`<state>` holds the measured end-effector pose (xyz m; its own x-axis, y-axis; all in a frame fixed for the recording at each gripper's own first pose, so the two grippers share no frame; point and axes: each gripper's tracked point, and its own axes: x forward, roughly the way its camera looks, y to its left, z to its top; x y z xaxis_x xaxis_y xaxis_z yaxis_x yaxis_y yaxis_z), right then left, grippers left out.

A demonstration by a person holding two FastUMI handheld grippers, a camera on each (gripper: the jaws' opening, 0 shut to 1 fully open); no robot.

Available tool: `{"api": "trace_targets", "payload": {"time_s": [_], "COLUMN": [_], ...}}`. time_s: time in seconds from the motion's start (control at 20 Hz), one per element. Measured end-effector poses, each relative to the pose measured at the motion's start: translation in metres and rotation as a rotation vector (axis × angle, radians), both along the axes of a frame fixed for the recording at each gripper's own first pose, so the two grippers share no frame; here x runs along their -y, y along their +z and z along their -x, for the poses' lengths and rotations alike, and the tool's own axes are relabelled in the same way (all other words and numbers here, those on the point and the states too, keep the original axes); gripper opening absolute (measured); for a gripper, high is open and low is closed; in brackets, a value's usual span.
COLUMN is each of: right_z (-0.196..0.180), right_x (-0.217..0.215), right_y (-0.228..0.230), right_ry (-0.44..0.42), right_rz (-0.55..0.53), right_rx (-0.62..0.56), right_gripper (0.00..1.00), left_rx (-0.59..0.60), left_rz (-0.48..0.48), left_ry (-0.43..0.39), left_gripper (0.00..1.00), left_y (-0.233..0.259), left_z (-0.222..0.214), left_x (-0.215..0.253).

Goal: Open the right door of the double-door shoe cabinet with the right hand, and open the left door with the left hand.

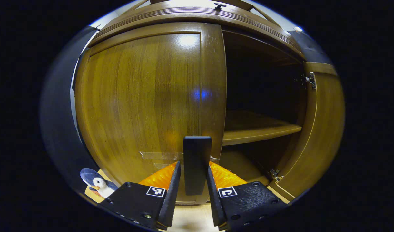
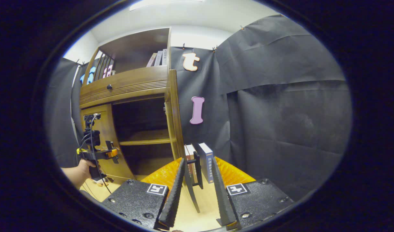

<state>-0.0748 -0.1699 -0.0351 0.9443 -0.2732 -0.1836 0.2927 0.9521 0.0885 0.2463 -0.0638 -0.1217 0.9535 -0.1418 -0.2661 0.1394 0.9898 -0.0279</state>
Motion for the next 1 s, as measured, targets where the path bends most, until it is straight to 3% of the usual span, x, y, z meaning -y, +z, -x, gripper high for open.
{"api": "trace_targets", "payload": {"time_s": [0.1,0.45,0.5,0.55,0.6,0.75,0.8,0.85,1.0], "right_z": [0.001,0.006,0.007,0.007,0.006,0.004,0.004,0.003,-0.002], "right_x": [-0.005,-0.016,-0.02,-0.022,-0.023,-0.027,-0.029,-0.031,-0.035], "right_y": [-0.003,-0.01,-0.011,-0.011,-0.012,-0.012,-0.013,-0.014,-0.017], "right_ry": [0.011,0.039,0.045,0.052,0.059,0.078,0.087,0.096,0.123], "right_rz": [0.003,-0.015,-0.023,-0.025,-0.024,-0.017,-0.017,-0.019,-0.022], "right_rx": [-0.011,-0.036,-0.036,-0.034,-0.035,-0.034,-0.035,-0.037,-0.042], "right_gripper": [0.55,0.55,0.56,0.56,0.56,0.56,0.56,0.55,0.55], "left_rx": [0.01,0.006,0.003,0.0,0.0,0.002,0.0,-0.002,-0.005], "left_rz": [0.004,-0.012,-0.01,-0.005,-0.005,-0.02,-0.02,-0.018,-0.018], "left_ry": [-0.013,-0.018,-0.024,-0.027,-0.03,-0.03,-0.031,-0.033,-0.033], "left_gripper": [0.37,0.29,0.24,0.33,0.24,0.24,0.33,0.24,0.24], "left_y": [-0.003,-0.003,-0.003,-0.003,-0.003,-0.003,-0.003,-0.002,-0.002], "left_z": [-0.004,-0.001,-0.001,0.003,0.006,0.016,0.02,0.023,0.035], "left_x": [0.002,0.0,0.0,0.0,-0.001,-0.004,-0.004,-0.004,-0.008]}}
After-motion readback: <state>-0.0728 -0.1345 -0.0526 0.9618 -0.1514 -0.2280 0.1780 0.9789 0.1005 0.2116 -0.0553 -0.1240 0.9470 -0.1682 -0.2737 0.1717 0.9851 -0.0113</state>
